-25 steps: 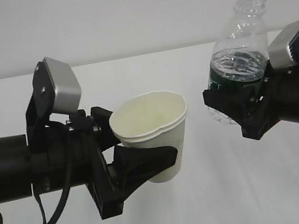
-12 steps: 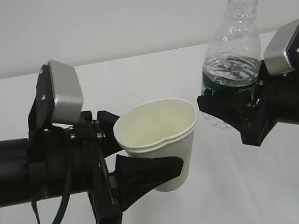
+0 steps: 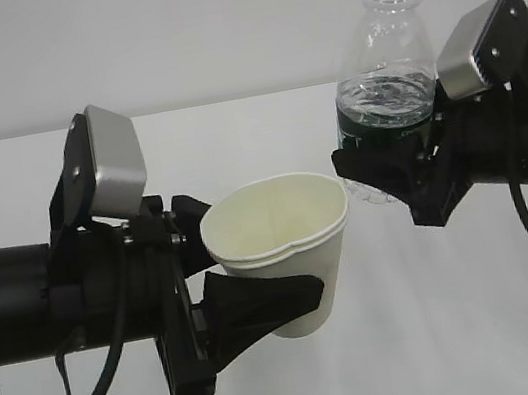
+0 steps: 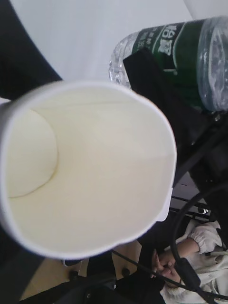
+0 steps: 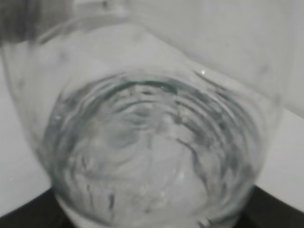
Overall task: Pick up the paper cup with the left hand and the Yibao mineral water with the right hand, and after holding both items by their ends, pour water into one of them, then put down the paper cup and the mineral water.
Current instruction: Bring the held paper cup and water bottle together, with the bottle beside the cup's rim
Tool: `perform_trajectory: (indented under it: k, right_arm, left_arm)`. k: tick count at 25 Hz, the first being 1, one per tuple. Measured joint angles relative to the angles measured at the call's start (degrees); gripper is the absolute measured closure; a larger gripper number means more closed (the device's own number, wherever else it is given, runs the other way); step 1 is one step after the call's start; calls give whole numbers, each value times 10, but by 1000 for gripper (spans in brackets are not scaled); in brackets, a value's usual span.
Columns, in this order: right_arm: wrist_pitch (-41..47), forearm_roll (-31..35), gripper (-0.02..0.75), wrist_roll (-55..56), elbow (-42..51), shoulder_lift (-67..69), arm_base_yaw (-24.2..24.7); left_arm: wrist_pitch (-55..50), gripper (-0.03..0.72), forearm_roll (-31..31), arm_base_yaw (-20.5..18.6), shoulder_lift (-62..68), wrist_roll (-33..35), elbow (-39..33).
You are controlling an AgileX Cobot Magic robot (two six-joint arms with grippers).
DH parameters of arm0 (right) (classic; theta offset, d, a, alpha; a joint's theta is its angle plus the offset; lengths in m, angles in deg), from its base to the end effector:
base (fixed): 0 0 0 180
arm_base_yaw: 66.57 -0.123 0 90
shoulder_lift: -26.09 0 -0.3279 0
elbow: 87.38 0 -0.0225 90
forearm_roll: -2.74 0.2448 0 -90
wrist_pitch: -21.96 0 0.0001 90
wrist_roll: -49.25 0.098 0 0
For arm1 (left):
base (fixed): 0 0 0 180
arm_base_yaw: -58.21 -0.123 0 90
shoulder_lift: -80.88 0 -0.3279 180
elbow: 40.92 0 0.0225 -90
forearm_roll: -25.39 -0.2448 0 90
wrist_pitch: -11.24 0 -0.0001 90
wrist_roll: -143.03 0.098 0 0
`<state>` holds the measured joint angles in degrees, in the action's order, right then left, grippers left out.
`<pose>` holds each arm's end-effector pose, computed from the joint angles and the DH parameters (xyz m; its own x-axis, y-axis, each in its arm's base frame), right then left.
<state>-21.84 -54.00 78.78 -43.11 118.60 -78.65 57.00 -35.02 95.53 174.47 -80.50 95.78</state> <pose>0.2560 0.1127 0.2615 -0.0825 -0.2782 -0.9570 -0.7700 0.6274 -0.1160 0.1828 -0.2160 0.2606 -0.1499 0.2398 -0.9592 0.9668 0.2385 -0.0915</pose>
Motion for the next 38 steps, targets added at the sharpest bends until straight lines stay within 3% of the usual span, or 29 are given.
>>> perform_trajectory:
  k: [24,35,38]
  right_arm:
    - [40,-271,302,183,-131,0,0]
    - [36,-348,302,212,-166,0,0]
    - [34,-361,302,213,-167,0,0]
  left_arm:
    - [6,237,11,0,0,0,0]
    - [7,234,17,0,0,0,0]
    - [7,184,17,0,0,0,0]
